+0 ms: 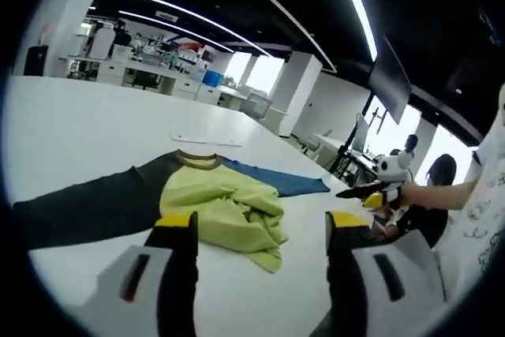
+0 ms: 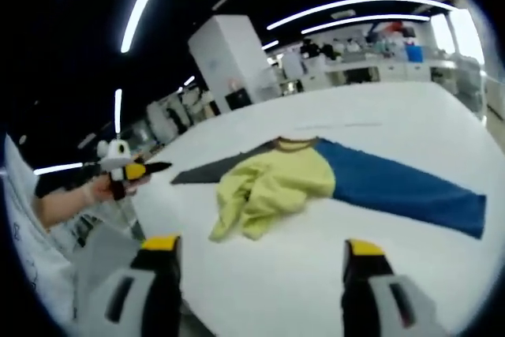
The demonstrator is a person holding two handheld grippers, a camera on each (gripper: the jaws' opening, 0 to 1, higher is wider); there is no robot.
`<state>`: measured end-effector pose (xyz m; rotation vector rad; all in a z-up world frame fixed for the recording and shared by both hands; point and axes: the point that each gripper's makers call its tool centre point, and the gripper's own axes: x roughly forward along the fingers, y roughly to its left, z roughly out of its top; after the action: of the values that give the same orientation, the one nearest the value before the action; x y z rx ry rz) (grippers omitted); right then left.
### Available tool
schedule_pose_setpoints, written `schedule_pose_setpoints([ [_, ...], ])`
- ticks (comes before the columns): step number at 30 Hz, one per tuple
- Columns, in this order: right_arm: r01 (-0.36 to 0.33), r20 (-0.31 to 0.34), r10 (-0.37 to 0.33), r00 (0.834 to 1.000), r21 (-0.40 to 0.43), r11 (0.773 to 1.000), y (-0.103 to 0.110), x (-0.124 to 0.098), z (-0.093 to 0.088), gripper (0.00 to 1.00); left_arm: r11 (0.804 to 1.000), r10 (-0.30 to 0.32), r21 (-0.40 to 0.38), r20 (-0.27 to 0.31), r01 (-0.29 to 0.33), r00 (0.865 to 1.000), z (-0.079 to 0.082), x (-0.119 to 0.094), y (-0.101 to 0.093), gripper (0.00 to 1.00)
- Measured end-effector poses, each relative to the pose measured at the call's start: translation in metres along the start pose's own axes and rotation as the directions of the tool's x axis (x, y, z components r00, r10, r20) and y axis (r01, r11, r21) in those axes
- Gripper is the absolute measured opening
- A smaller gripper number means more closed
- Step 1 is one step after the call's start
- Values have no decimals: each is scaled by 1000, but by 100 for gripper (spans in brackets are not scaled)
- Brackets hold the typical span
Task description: Fold the garment on the visible template until the final outline fits inside the template.
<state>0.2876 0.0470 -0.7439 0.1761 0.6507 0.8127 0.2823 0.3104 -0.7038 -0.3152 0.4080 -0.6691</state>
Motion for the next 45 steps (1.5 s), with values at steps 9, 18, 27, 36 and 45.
schedule_pose_setpoints([
  [9, -55, -49, 51, 998, -84, 995, 9, 36, -10, 72, 994, 2, 112, -129, 13, 992, -37, 22, -19, 56],
  [18, -59, -112, 28, 993, -284, 957, 23, 72, -23, 53, 979, 7, 200, -251, 45, 968, -73, 43, -33, 47],
  [27, -102, -215, 21, 976, -375, 921, 34, 102, -53, 46, 982, -4, 178, -320, 65, 947, -102, 61, -48, 38],
  [36, -82, -197, -7, 980, -437, 896, 34, 108, -49, 40, 971, 61, 237, -339, 22, 939, -109, 63, -40, 35],
  [45, -51, -175, -38, 984, -473, 880, 29, 112, -43, 38, 959, 122, 281, -319, -29, 940, -108, 66, -29, 34],
])
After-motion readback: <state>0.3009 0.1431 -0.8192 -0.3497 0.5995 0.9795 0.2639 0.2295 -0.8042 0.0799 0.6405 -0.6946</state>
